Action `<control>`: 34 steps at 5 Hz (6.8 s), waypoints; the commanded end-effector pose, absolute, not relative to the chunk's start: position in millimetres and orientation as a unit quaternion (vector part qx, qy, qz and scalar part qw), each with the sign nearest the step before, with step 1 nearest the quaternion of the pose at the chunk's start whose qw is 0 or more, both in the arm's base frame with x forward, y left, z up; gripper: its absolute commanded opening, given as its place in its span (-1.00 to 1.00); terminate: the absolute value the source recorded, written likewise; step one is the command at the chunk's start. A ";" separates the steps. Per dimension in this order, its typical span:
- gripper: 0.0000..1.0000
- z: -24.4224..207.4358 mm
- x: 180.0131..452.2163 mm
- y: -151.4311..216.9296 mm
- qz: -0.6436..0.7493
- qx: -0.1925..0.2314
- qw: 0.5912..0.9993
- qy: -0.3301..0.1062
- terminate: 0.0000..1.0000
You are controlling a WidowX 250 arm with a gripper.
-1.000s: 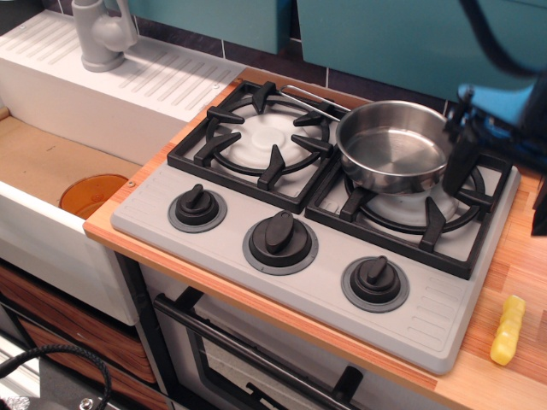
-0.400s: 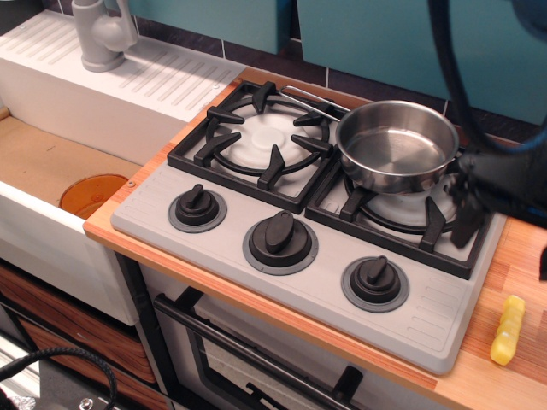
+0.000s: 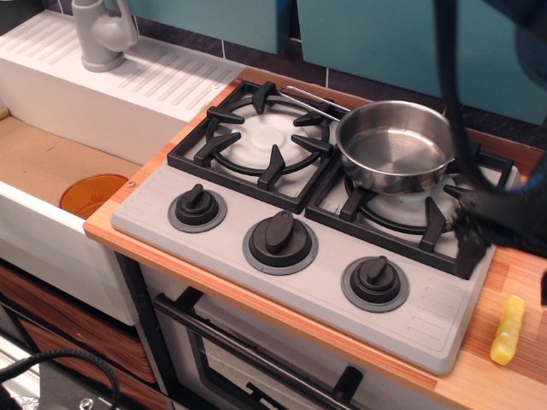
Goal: Put pot or pan on stove and put fry in pot or pan
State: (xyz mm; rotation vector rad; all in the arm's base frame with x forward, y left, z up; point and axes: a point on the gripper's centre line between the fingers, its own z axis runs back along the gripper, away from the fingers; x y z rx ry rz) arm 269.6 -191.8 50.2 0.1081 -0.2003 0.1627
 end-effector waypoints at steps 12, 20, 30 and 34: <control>-1.00 19.0 269.5 -191.0 0.082 -0.004 0.987 -0.139 -1.00; -1.00 129.0 392.0 -50.1 0.021 -0.014 0.992 -0.126 -1.00; 1.00 135.7 386.7 -82.9 0.040 -0.011 0.992 -0.115 -1.00; 1.00 129.4 390.7 -119.0 0.060 -0.011 0.993 -0.103 -1.00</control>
